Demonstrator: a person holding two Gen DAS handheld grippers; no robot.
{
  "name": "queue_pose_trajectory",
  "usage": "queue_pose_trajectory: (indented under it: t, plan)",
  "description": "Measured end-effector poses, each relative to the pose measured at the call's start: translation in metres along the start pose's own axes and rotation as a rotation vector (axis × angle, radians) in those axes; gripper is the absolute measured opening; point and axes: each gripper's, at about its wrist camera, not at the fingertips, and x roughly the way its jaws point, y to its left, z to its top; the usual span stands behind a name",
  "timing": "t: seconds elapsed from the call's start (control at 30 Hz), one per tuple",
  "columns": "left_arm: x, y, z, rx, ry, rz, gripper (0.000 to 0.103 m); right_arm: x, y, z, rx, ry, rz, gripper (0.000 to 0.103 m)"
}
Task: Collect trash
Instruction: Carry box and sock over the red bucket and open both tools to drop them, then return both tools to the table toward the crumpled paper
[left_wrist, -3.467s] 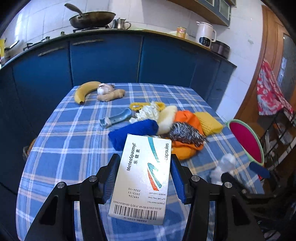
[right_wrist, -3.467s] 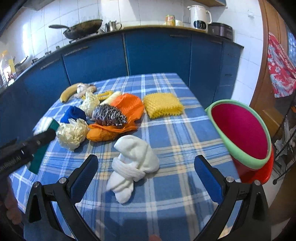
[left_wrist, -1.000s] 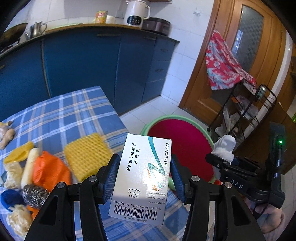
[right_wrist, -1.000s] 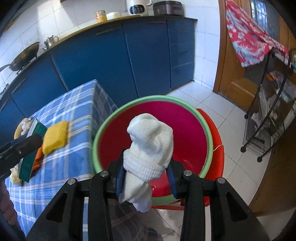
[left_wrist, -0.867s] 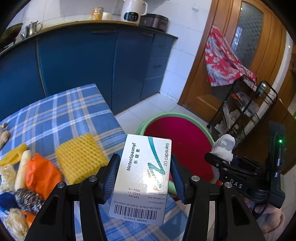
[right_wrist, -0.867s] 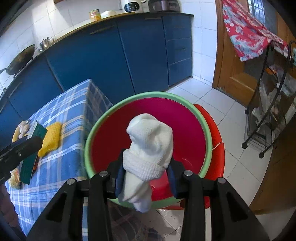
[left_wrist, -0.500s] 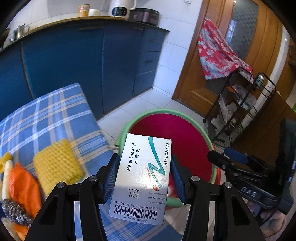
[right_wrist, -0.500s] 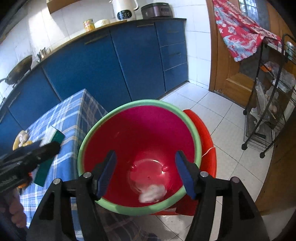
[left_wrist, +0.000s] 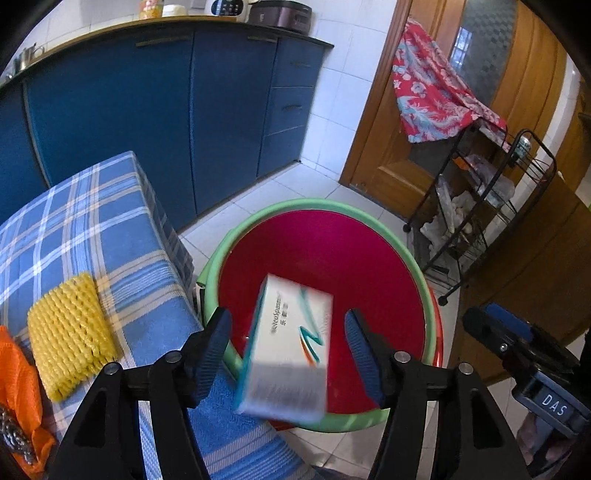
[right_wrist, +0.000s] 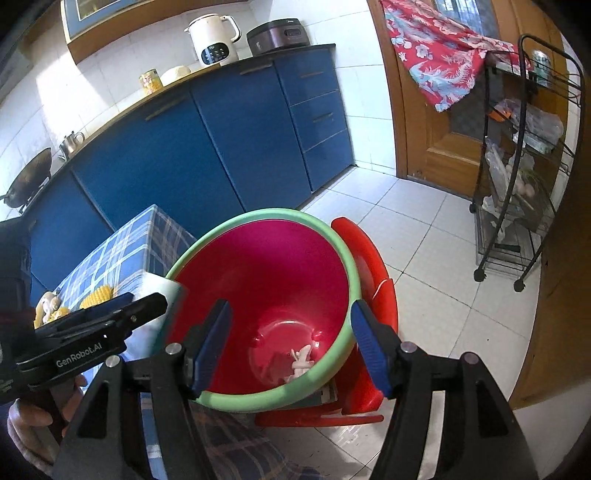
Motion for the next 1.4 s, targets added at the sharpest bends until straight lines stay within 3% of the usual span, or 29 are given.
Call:
queue_pose_trajectory:
  t: [0.6, 0.93, 1.4]
  plan:
    - [-0.047, 0.024, -0.016, -0.060, -0.050, 0.029, 0.066, -0.020, 0.014, -0.009, -0.013, -0.010, 0.016, 0.067]
    - [-0.092, 0.055, -0.038, -0.119, -0.091, 0.081, 0.066, -0.034, 0.047, -0.016, -0.062, -0.009, 0.060, 0.067]
    - [-0.145, 0.107, -0.076, -0.225, -0.123, 0.211, 0.066, -0.039, 0.102, -0.034, -0.132, 0.018, 0.150, 0.067]
